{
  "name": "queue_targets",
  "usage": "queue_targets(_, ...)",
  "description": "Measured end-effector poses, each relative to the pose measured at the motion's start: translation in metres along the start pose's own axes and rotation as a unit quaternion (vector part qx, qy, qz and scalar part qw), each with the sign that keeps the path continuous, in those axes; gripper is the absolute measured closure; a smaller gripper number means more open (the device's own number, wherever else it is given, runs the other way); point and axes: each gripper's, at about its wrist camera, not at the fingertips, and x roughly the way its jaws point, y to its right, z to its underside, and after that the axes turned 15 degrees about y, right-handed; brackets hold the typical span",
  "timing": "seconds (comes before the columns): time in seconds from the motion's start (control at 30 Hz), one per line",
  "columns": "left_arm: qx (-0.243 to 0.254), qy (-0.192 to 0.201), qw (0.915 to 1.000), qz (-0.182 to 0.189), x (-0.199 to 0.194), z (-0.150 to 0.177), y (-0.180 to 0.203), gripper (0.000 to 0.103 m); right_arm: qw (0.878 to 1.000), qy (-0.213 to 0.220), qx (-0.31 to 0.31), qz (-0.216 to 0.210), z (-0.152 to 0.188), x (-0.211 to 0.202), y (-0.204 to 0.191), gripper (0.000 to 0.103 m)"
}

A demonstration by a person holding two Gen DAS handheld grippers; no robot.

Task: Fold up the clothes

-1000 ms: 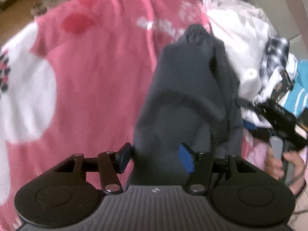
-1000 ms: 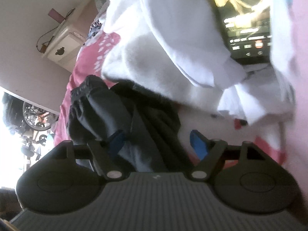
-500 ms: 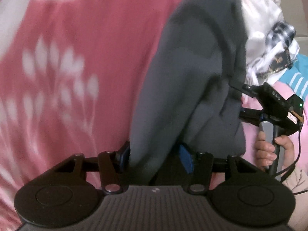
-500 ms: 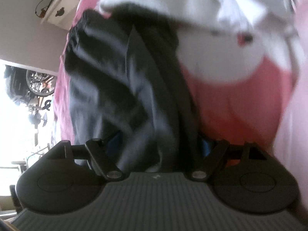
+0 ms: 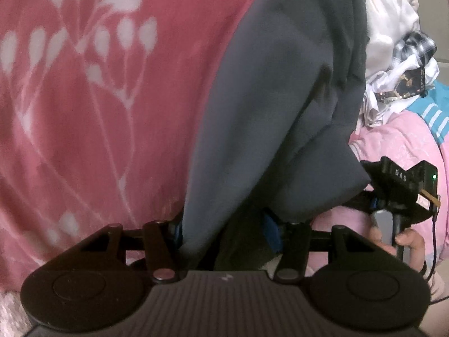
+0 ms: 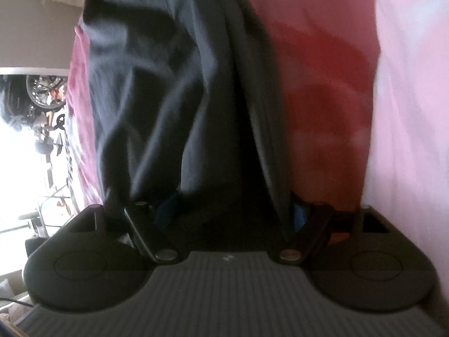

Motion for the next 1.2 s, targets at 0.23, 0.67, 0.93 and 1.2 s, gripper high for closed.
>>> queue_targets(0.23, 0.045, 0.04, 0.9975, -0.037, -0.008, 0.013, 0.006, 0.099, 0.999, -0.011, 0.016, 0.033, 0.02, 0.001, 0.004, 0.072)
queue_targets(0.67, 0.057, 0.084, 0.9948, -0.008, -0.025, -0.004, 0.001, 0.1, 0.999, -0.011, 0.047, 0.024, 0.031, -0.004, 0.003, 0.101)
queue_targets(0.93, 0.04, 0.089, 0.9932, 0.064, -0.041, -0.033, -0.019, 0.1, 0.996, 0.023, 0.046, 0.068, 0.048, -0.005, -0.023, 0.101)
queue_targets(1.2, 0.088, 0.082, 0.992, 0.037, -0.115, -0.104, -0.041, 0.1, 0.992, 0.023, 0.121, -0.041, 0.067, -0.018, -0.081, 0.102)
